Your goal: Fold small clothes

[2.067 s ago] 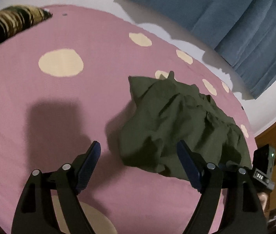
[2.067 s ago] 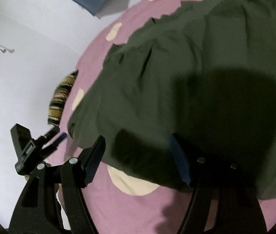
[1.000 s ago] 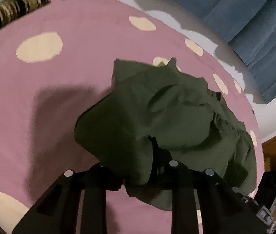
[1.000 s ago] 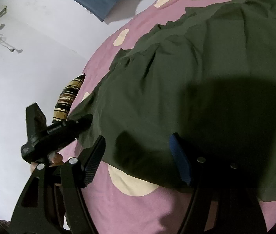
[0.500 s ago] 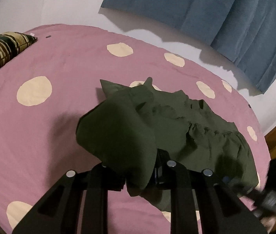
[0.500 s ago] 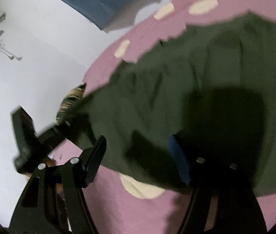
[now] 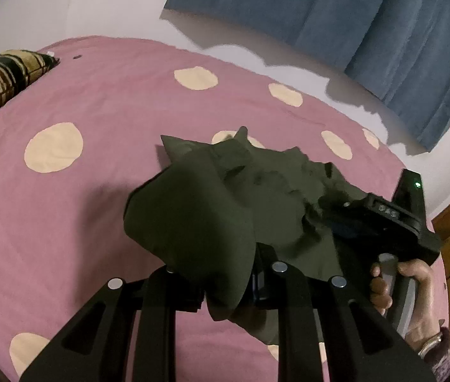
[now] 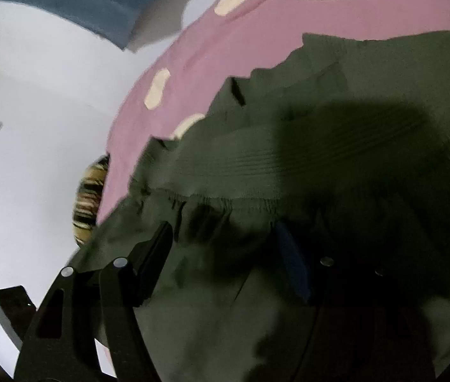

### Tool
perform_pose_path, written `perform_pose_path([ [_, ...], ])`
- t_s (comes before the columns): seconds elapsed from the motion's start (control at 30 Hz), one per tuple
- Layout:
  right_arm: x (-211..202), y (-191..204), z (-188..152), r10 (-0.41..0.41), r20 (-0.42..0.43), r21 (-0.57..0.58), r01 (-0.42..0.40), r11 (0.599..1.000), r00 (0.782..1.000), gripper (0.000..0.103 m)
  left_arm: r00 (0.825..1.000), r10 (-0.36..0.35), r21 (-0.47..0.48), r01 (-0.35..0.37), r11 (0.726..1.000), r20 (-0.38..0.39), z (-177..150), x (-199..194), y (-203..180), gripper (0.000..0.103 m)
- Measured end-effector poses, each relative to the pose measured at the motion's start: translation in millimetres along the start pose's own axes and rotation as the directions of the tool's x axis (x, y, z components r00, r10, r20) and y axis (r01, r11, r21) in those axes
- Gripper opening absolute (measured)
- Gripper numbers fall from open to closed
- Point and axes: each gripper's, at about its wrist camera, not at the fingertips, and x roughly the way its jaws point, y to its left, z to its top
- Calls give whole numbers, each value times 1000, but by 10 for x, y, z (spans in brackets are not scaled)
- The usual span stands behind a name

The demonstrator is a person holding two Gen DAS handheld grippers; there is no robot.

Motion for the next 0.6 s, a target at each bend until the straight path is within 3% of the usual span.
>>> perform_pose_path([
  [0.37, -730, -109, -448, 85, 89, -19, -84, 996, 992, 67, 997, 51, 93, -55, 994, 50, 77, -137, -416, 21],
  [0.6, -1364, -324, -818, 80, 142, -27, -77, 997, 987, 71, 983, 94, 252, -133, 959, 158, 60, -279, -1114, 20],
])
